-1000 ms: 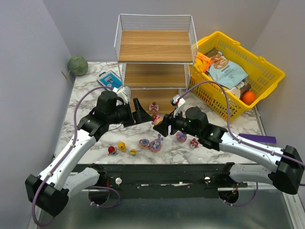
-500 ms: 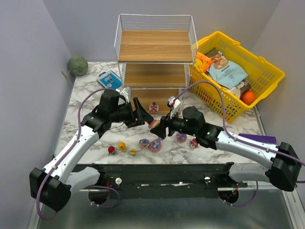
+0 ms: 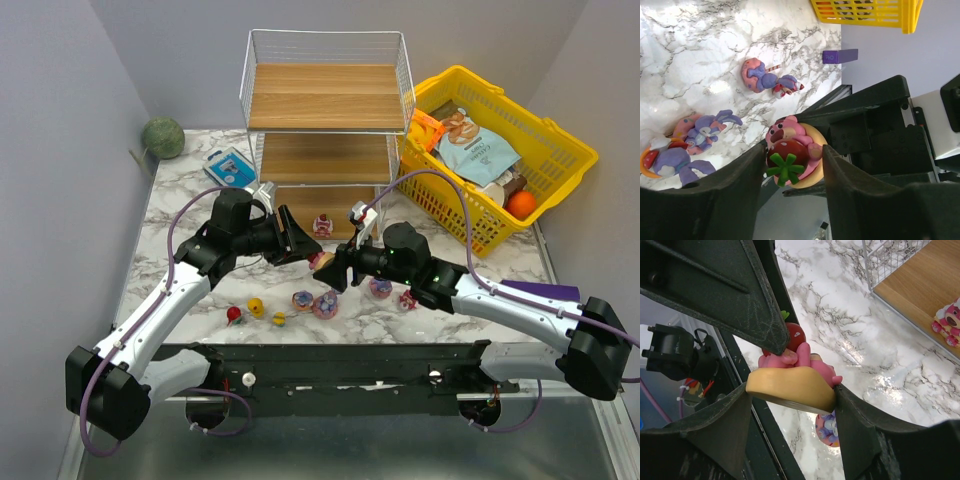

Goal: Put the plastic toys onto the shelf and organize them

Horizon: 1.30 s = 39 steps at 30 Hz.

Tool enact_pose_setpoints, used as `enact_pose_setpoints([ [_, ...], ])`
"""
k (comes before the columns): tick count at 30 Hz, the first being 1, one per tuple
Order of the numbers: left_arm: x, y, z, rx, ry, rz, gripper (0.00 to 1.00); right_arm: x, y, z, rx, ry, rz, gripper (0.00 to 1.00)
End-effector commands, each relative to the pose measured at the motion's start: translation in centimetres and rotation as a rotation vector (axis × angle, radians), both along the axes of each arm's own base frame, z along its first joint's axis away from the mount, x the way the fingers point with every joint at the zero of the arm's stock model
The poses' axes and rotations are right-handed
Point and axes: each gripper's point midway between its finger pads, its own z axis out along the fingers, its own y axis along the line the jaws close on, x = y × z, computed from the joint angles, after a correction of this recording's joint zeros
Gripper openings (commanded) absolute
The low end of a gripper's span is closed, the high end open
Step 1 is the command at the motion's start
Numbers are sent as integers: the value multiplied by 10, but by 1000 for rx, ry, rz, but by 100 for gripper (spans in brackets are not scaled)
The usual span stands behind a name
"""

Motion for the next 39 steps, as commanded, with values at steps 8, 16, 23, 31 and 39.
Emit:
enact_pose_setpoints([
  [8, -3, -1, 4, -21, -21, -28, 29, -1, 7, 13, 58, -37, 21, 31],
  [16, -1, 4, 2, 22, -36, -9, 0, 1, 6, 11, 57, -34, -2, 30],
  [23, 1, 9, 6, 54, -97, -3, 0, 3, 5, 9, 56, -16, -20, 31],
  [31, 2, 13, 13, 65, -144, 2, 0, 5, 4, 21, 89, -54, -29, 60],
  [39, 9, 20, 14, 109, -185, 45, 0, 5, 5, 18, 63, -62, -16, 79],
])
